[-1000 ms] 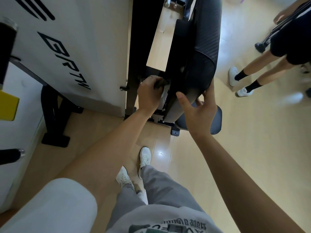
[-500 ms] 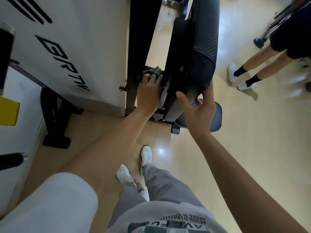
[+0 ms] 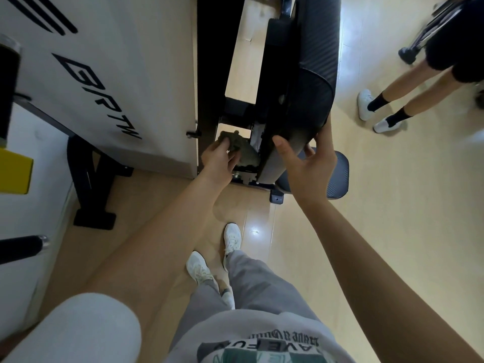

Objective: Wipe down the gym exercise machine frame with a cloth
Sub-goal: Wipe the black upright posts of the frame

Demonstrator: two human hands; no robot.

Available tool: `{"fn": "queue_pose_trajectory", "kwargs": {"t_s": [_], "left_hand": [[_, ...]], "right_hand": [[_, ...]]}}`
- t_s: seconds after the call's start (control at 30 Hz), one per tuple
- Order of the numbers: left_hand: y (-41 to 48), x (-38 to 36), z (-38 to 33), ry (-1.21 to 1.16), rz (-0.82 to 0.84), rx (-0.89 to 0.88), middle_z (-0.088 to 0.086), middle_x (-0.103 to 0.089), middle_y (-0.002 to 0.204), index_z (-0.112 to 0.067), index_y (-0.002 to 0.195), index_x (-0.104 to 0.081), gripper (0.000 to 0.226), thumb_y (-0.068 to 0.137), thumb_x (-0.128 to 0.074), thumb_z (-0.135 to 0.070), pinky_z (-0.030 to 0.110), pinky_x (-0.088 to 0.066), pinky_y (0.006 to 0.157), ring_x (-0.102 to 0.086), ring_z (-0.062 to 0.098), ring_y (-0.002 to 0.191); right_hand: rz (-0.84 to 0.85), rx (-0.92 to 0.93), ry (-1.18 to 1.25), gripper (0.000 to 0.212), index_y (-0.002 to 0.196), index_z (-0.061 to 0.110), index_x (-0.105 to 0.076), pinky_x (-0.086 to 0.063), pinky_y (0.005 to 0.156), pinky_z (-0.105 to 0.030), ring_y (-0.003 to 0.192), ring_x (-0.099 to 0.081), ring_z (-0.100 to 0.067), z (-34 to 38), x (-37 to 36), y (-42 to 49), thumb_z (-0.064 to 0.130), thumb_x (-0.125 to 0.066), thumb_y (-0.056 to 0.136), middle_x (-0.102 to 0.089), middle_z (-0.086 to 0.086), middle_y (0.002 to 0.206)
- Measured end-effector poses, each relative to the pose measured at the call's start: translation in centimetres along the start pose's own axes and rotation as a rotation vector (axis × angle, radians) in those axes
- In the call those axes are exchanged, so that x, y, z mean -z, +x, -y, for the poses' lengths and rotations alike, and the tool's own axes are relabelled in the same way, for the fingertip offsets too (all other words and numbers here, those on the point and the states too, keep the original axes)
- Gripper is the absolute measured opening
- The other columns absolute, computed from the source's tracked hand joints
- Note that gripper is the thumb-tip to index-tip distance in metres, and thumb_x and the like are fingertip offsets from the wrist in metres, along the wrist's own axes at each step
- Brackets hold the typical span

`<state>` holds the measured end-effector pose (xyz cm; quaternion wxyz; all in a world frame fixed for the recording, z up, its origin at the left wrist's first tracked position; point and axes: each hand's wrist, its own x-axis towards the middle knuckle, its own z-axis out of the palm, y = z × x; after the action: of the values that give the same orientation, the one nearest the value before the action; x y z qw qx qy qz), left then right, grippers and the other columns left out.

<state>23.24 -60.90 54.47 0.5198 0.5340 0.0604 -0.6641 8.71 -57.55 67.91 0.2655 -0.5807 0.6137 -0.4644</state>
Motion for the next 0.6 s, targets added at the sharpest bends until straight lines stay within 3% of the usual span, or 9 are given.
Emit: {"fn": "queue_pose_trajectory", "kwargs": {"t_s": [0.07,0.13,0.2,0.27,0.37,0.47,0.53,0.6], "left_hand": [[0.2,0.0,-0.2,-0.086,0.098,0.03,0.007,-0.064,0.118,-0.006,0.137,-0.053,0.037,0.103,-0.056,-0.02,0.021,-0.059,0.082,-0.066,0.012,0.098],[0.8,-1.3,-0.3,-0.261,0.161,0.177,0.007,-0.064,0.121,-0.005,0.138,-0.052,0.038,0.102,-0.057,-0.016,0.017,-0.054,0.088,-0.064,0.007,0.103],[0.7,-2.3,-0.9,-0.141,0.223,0.11,0.016,-0.06,0.136,0.002,0.141,-0.049,0.04,0.103,-0.054,-0.01,0.018,-0.053,0.089,-0.063,0.025,0.118],[-0.7,-2.3,-1.6,-0.212,0.239,0.03,0.024,-0.051,0.145,0.006,0.145,-0.042,0.041,0.107,-0.045,-0.008,0.016,-0.052,0.088,-0.051,0.034,0.132],[-1.1,-2.9,-2.3,-0.209,0.062,0.164,0.018,-0.066,0.118,-0.002,0.126,-0.06,0.031,0.104,-0.053,-0.023,0.031,-0.046,0.109,-0.061,0.028,0.124],[-1.6,-2.8,-2.9,-0.223,0.097,0.159,0.014,-0.073,0.097,-0.004,0.109,-0.066,0.028,0.104,-0.054,-0.029,0.036,-0.049,0.106,-0.067,0.026,0.1],[-2.1,-2.5,-2.8,-0.222,0.148,0.179,0.011,-0.076,0.087,-0.006,0.105,-0.066,0.029,0.105,-0.051,-0.03,0.037,-0.048,0.104,-0.068,0.025,0.095],[-1.7,-2.1,-1.7,-0.129,0.15,0.16,0.009,-0.075,0.094,-0.009,0.103,-0.065,0.024,0.105,-0.05,-0.028,0.039,-0.048,0.107,-0.066,0.024,0.101]], "right_hand": [[0.001,-0.003,0.002,0.086,0.151,-0.001,-0.036,-0.053,0.101,-0.05,0.133,-0.052,-0.023,-0.1,-0.1,0.0,0.024,-0.083,0.082,-0.054,-0.011,0.145],[0.003,-0.009,0.008,0.086,0.15,-0.001,-0.037,-0.053,0.1,-0.051,0.132,-0.053,-0.023,-0.2,-0.1,0.0,0.025,-0.083,0.082,-0.055,-0.011,0.144],[0.009,-0.02,0.019,0.085,0.149,-0.001,-0.037,-0.053,0.1,-0.052,0.131,-0.053,-0.024,-0.2,-0.1,0.0,0.024,-0.083,0.082,-0.055,-0.012,0.143],[0.013,-0.027,0.02,0.084,0.149,-0.001,-0.038,-0.052,0.1,-0.052,0.131,-0.054,-0.024,-0.2,-0.1,0.0,0.024,-0.083,0.082,-0.056,-0.012,0.142],[0.011,-0.03,0.008,0.084,0.148,-0.002,-0.039,-0.053,0.1,-0.052,0.13,-0.054,-0.024,-0.2,-0.2,-0.1,0.028,-0.082,0.083,-0.057,-0.012,0.141],[-0.002,-0.051,0.002,0.084,0.148,0.0,-0.039,-0.051,0.103,-0.047,0.131,-0.054,-0.017,-0.1,-0.2,-0.1,0.028,-0.083,0.082,-0.057,-0.009,0.142],[-0.009,-0.058,-0.006,0.084,0.148,0.0,-0.04,-0.051,0.105,-0.044,0.131,-0.054,-0.015,0.0,-0.2,-0.1,0.03,-0.083,0.082,-0.058,-0.006,0.141],[-0.01,-0.067,-0.01,0.084,0.148,0.001,-0.04,-0.051,0.105,-0.044,0.13,-0.054,-0.015,0.0,-0.2,-0.1,0.03,-0.083,0.082,-0.058,-0.006,0.14]]}}
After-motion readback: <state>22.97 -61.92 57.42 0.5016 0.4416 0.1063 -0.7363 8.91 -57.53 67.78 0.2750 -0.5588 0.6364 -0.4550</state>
